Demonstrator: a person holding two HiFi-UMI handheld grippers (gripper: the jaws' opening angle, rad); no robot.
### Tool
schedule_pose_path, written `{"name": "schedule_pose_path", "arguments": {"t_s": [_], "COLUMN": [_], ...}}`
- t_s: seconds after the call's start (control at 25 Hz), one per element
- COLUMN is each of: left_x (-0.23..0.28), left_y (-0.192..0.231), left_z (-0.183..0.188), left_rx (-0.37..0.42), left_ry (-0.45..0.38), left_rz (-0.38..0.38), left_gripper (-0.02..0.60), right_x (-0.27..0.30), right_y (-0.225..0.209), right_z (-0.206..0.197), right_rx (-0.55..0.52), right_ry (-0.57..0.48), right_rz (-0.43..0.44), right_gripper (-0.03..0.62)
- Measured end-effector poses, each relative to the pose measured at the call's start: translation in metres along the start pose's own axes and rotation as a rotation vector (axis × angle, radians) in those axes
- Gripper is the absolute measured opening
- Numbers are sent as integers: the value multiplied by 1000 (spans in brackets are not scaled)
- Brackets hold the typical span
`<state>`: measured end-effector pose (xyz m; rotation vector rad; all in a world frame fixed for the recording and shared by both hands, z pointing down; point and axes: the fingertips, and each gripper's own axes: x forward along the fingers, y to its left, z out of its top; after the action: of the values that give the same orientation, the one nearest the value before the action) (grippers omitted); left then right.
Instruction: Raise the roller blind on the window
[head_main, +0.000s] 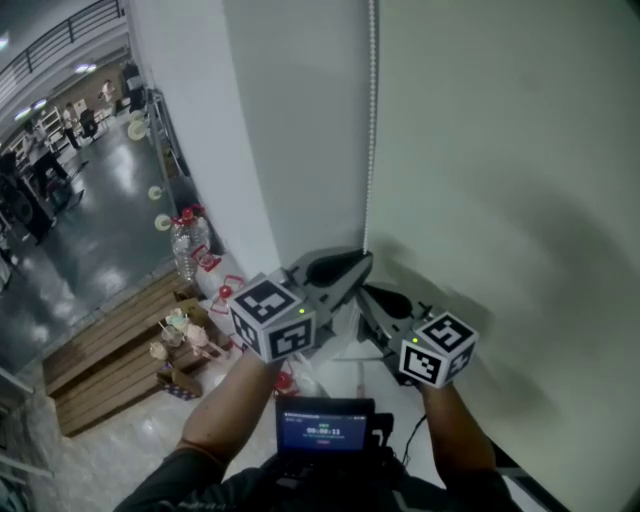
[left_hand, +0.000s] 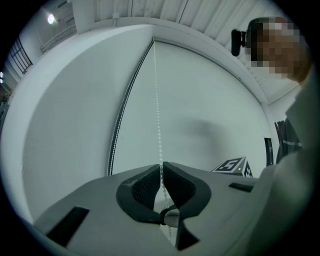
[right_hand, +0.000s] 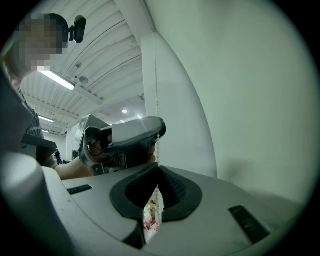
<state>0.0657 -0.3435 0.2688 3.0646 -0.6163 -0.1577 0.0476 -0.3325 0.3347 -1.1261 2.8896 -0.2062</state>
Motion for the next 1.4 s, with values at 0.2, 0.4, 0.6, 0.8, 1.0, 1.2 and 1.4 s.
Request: {"name": "schedule_pose_path", "arguments": {"t_s": [0.2, 0.4, 0.6, 0.8, 1.0, 1.2, 1.4], "left_x": [2, -1, -7, -11, -10, -12, -11], "left_y": [-8, -8, -4, -6, -2, 7, 14], "left_z": [-2, -5, -7, -13, -24, -50, -83], "left_rx": [-9, 5, 35, 79, 63, 33, 5], "left_ry": [-15, -33, -39, -46, -18, 8, 61], "left_rz": [-26, -41, -16, -11, -5, 6, 13], "left_gripper": [0, -2, -2, -2, -2, -2, -2], "right_x": [-4, -3, 3, 4, 7, 10, 11], "right_y": [-1, -4, 2, 1, -6, -12, -21], "right_z": [-1, -8, -11, -22, -42, -66, -95], "right_rx": [24, 6, -5, -11, 17, 67, 93], "right_ry": [-10, -13, -10, 10, 54, 84, 165], "right_rz": [-11, -1, -1, -14, -25, -28, -61], "right_gripper": [6, 6, 6, 6, 6, 5, 6]}}
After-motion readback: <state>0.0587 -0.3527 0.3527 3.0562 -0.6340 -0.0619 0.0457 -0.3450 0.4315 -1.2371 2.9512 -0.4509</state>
